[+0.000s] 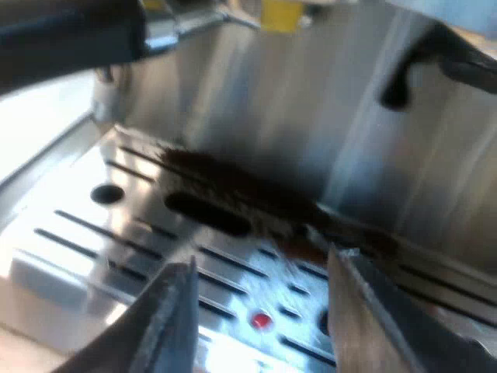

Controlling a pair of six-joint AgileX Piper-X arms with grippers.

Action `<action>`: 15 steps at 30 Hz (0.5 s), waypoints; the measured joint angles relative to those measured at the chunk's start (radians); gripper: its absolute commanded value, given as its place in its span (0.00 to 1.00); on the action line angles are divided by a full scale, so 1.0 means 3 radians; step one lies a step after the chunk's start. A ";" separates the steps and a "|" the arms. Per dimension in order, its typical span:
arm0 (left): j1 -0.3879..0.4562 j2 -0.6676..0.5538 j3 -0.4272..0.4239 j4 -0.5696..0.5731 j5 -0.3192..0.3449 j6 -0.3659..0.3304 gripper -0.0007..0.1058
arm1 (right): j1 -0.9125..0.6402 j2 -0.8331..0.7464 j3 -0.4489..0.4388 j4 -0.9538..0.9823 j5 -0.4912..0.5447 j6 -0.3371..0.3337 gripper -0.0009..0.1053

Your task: Put the handle in the coffee machine

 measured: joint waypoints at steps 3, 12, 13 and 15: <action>-0.0035 0.0000 0.0000 -0.0008 0.0000 -0.0051 0.01 | 0.0004 -0.0259 0.0000 0.0468 -0.0049 0.0056 0.41; -0.0409 0.0000 0.0019 -0.0198 -0.0083 -0.0252 0.01 | 0.0004 -0.1083 0.0000 0.1451 -0.0443 0.0073 0.41; -0.0479 0.0000 0.0019 -0.0233 -0.0105 -0.0273 0.01 | 0.0004 -0.1192 0.0007 0.1486 -0.0513 0.0073 0.41; -0.0576 0.0000 0.0026 -0.0290 -0.0131 -0.0303 0.01 | 0.0004 -0.1329 0.0005 0.1528 -0.0629 0.0073 0.41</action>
